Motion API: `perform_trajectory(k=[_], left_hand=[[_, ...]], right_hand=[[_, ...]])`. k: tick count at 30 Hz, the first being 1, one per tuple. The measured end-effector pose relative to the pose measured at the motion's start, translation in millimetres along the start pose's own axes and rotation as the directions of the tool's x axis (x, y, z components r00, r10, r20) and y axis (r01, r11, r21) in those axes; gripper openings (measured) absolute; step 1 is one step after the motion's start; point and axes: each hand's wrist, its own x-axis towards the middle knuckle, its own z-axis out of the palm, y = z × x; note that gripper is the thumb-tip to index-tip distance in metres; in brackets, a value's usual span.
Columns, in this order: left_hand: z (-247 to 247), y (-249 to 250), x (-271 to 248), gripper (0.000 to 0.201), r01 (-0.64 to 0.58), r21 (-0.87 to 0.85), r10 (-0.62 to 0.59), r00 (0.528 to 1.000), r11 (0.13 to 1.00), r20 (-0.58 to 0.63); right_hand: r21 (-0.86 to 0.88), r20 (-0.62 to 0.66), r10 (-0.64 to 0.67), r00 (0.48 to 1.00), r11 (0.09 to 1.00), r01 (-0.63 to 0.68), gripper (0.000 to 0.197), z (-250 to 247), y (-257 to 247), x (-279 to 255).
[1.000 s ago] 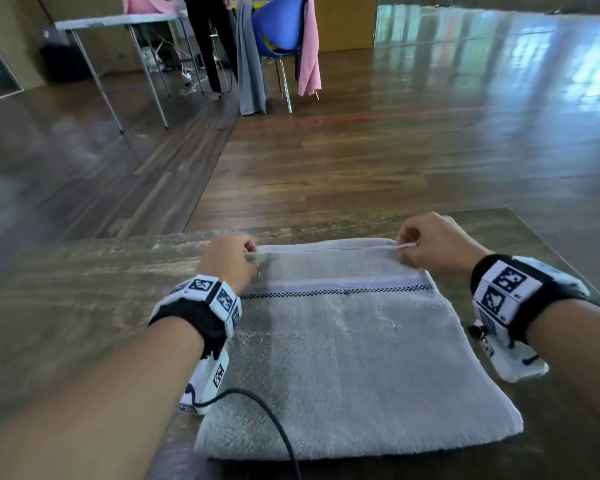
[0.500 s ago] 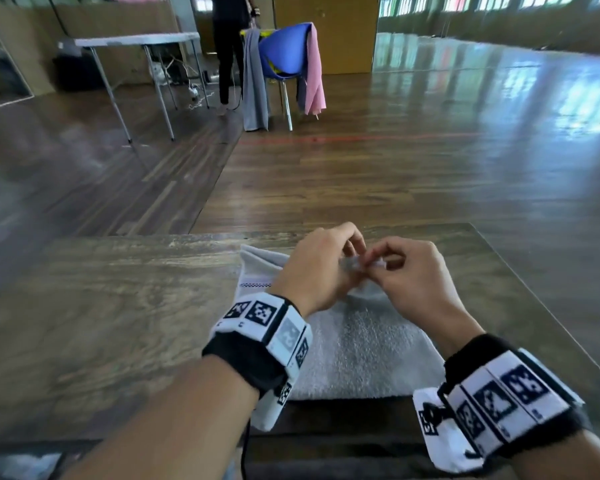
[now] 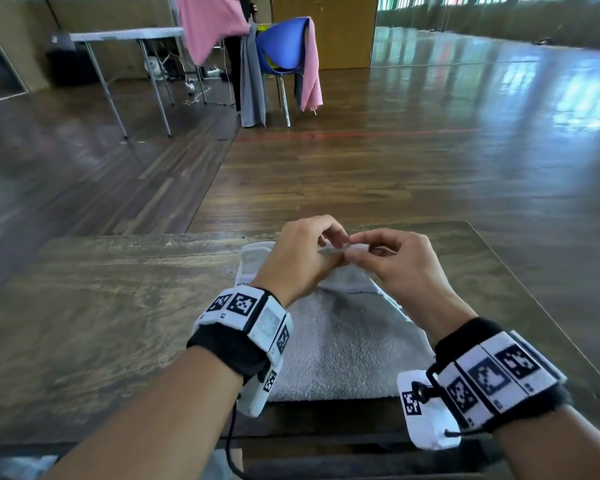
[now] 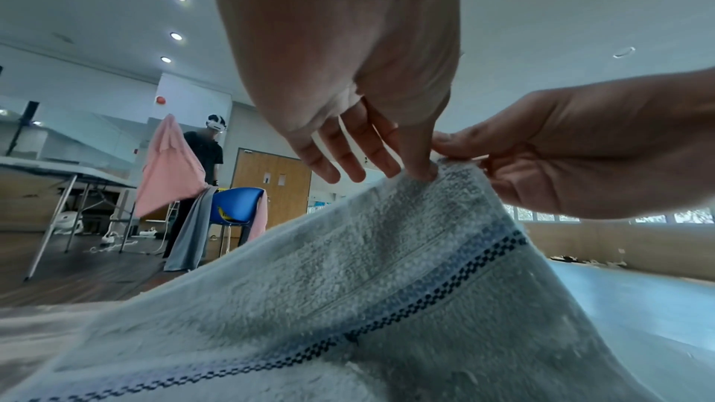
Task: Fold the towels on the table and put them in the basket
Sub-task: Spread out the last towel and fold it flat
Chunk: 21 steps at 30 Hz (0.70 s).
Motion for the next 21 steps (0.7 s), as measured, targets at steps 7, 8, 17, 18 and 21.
perform_trajectory(k=[7,8,17,18,21], left_hand=[[0.3,-5.1,3.4,0.018,0.041,-0.019,-0.04,0.998,0.999,0.042],[0.7,-4.3,3.7,0.018,0.037,-0.025,-0.035,0.998,0.999,0.051],[-7.8,-0.3,6.6,0.008,0.083,-0.014,-0.079,0.977,0.996,0.197],[-7.3,0.0,7.0,0.008,0.094,-0.043,-0.084,0.978,0.995,0.191],[-3.7,-0.6,7.4,0.006,0.097,-0.044,-0.088,0.98,0.994,0.178]], right_hand=[[0.206,0.108,0.074,0.991,0.974,-0.095,0.016,-1.8,-1.3,11.6],[0.206,0.114,0.075,0.991,0.974,-0.097,0.02,-3.1,0.1,13.3],[-0.004,-0.024,0.038,0.999,0.999,-0.038,0.025,-12.7,14.7,19.5],[-0.021,-0.022,0.029,0.999,0.999,-0.029,0.024,-13.0,14.3,18.6],[-0.049,-0.018,-0.016,1.0,0.999,0.015,0.028,-13.8,13.3,16.5]])
